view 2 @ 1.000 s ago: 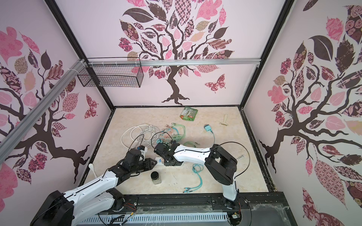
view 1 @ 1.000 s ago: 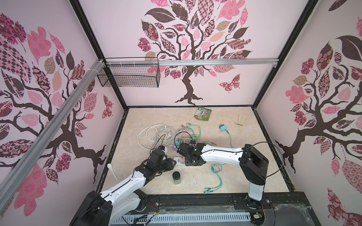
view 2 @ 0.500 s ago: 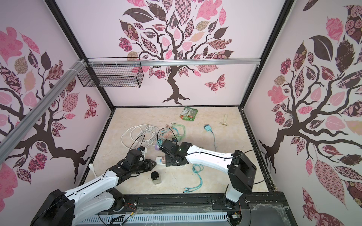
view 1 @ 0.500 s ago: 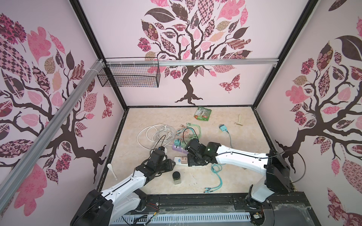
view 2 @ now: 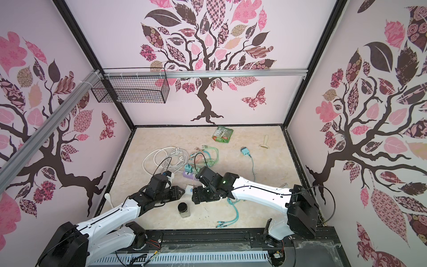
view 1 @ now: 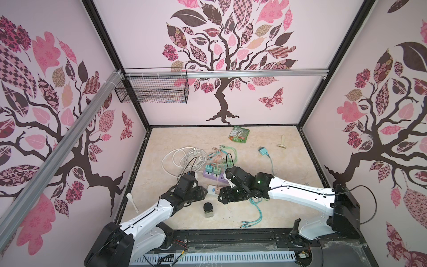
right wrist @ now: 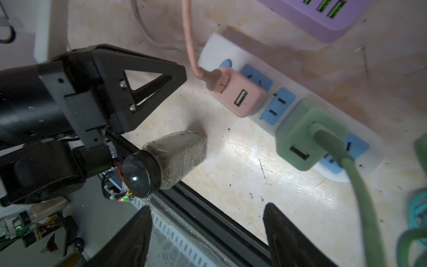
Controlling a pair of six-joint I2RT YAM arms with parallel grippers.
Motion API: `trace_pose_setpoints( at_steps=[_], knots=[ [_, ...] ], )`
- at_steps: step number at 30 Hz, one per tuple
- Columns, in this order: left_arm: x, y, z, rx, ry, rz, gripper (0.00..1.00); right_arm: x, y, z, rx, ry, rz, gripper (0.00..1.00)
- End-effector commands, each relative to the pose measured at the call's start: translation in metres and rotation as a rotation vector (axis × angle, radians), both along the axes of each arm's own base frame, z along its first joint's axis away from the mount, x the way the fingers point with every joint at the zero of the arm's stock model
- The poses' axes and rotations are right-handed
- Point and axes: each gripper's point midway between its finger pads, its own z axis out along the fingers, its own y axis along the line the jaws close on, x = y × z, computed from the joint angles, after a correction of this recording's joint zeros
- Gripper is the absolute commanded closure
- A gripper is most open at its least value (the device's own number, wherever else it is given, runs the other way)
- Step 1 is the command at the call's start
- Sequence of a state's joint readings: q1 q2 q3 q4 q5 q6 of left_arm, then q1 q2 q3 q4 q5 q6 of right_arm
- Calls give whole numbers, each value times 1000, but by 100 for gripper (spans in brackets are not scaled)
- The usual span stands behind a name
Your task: Insert the plug
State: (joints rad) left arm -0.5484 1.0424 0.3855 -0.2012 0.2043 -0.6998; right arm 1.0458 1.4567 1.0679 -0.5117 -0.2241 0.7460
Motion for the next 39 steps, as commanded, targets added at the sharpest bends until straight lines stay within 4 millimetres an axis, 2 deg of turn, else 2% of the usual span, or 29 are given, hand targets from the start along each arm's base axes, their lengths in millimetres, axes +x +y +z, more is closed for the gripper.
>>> trace_pose_setpoints(
  at_steps=[1, 10, 14, 19, 24, 30, 34, 39],
  knots=[
    [8, 0, 15, -6, -41, 14, 66, -13, 20, 2, 83, 36, 121, 19],
    [7, 4, 19, 3, -58, 17, 65, -20, 39, 26, 270, 67, 246, 12],
    [7, 4, 20, 5, -59, 14, 65, -32, 48, 40, 398, 115, 311, 11],
    [6, 5, 20, 6, -60, 14, 64, -38, 50, 44, 475, 158, 323, 6],
    [6, 6, 20, 5, -61, 16, 64, -33, 44, 42, 488, 161, 303, 1],
    [6, 6, 22, 7, -65, 14, 63, -30, 33, 45, 483, 154, 298, 4],
    [7, 5, 24, 5, -69, 14, 63, -32, 19, 57, 478, 102, 290, 7],
    [8, 6, 24, 16, -71, 10, 64, -30, -9, 67, 469, 19, 223, 9]
  ],
)
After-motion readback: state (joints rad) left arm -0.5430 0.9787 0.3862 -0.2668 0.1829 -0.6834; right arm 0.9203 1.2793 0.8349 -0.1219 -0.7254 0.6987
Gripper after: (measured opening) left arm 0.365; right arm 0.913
